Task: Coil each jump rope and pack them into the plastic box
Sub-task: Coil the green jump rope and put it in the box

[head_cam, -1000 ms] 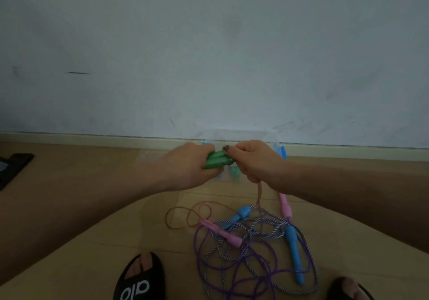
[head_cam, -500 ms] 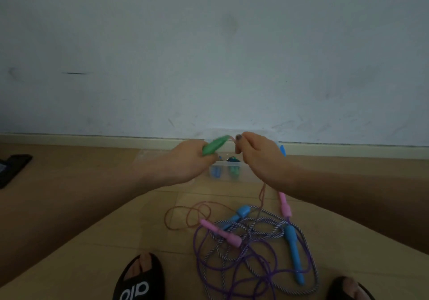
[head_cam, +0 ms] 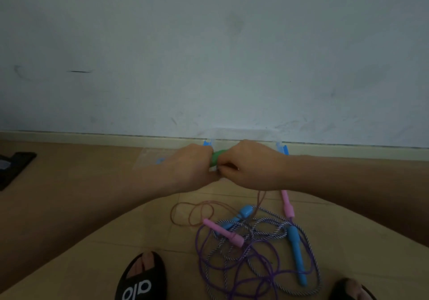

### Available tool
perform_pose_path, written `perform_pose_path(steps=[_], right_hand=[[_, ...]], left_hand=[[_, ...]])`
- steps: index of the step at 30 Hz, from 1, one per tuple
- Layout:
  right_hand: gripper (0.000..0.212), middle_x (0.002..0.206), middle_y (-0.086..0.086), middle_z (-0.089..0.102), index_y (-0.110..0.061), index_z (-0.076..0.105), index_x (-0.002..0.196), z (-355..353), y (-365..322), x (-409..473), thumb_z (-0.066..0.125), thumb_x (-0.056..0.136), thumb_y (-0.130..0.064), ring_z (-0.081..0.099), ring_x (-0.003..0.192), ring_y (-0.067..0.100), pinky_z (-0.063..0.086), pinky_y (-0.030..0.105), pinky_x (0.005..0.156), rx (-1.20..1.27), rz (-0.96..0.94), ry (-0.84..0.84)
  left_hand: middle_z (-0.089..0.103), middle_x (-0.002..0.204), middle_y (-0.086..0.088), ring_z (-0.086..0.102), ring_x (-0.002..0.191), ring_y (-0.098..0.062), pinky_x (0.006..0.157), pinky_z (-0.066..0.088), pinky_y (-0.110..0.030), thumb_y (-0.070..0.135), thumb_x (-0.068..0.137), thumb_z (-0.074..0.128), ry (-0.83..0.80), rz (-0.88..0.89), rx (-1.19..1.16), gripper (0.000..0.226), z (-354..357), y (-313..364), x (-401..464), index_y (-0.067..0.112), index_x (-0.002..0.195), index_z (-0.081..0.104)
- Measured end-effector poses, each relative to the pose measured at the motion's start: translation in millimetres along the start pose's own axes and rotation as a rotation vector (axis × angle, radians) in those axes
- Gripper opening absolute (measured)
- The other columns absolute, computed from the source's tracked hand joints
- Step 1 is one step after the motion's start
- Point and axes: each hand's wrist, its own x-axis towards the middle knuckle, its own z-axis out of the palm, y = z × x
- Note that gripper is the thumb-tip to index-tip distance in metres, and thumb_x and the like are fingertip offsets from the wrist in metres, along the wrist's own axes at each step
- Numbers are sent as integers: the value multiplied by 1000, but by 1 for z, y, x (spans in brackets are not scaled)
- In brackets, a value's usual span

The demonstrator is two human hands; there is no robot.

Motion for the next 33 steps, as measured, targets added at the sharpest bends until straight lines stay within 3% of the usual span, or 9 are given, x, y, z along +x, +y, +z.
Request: perform_pose_path(steps=[6, 9, 12, 18, 22, 24, 26, 30, 33], right_hand=[[25, 52, -8, 59, -19, 66, 68, -17, 0, -9, 59, 91, -20, 52, 47, 1, 38, 12, 51, 374, 57, -18], [22, 51, -7, 56, -11, 67, 69, -22, 3, -12, 65, 89, -17, 45, 44, 0, 34, 9, 48, 582, 140, -20], [21, 52, -2, 54, -12, 63, 72, -27, 14, -9, 69, 89, -23, 44, 45, 4, 35, 15, 44, 821, 264, 129], [23, 41, -12, 55, -17, 59, 76, -7, 26, -5, 64, 92, -32, 48, 39, -2, 34, 9, 44, 561, 374, 298], [26, 61, -3, 59, -11, 57, 75, 17, 27, -7, 55, 90, -32, 54, 60, 9, 43, 25, 57, 522, 384, 326], [8, 75, 8, 63, -7, 60, 80, 26, 26, -10, 59, 84, -13, 59, 71, 22, 51, 40, 70, 541, 399, 285], [15, 70, 5, 63, -12, 61, 74, 33, 19, -12, 59, 80, 1, 58, 65, 17, 52, 37, 64, 616, 486, 268], [35, 57, -2, 58, -19, 58, 69, 39, 1, -9, 40, 100, -20, 52, 52, 11, 41, 25, 53, 719, 561, 290], [38, 54, -7, 54, -17, 64, 73, 38, -4, -11, 38, 101, -24, 46, 48, 8, 38, 24, 52, 751, 534, 183]], left_hand=[[65, 87, -3, 62, 75, -23, 55, 39, -31, 70, 88, 33, 39, 265, 133, 57, -9, -3, -5, 23, 117, 49], [67, 89, -3, 63, 75, -23, 67, 50, -35, 69, 89, 28, 24, 316, 168, 57, -13, 0, -8, 24, 119, 47], [68, 98, -2, 65, 83, -22, 65, 42, -28, 64, 94, 36, -17, 422, 192, 45, -14, 11, -16, 26, 117, 46], [51, 71, 8, 45, 55, -6, 54, 34, -15, 63, 92, 40, 129, 507, -14, 45, -29, 31, -19, 21, 102, 48], [49, 69, 9, 46, 60, -8, 54, 31, -20, 64, 89, 46, 161, 364, -216, 34, -24, 29, -16, 30, 92, 41], [54, 71, 8, 49, 64, -12, 58, 32, -26, 63, 88, 49, 170, 232, -325, 39, -17, 27, -12, 25, 86, 49], [54, 67, 6, 50, 62, -11, 56, 32, -28, 63, 89, 50, 153, 113, -427, 44, -9, 28, -7, 20, 82, 56], [62, 70, -3, 57, 62, -17, 57, 40, -31, 63, 93, 45, 72, -94, -534, 52, -4, 15, 7, 16, 86, 66], [61, 77, 0, 56, 65, -14, 54, 36, -30, 63, 91, 48, 88, -233, -518, 45, 0, -12, 14, 19, 97, 53]])
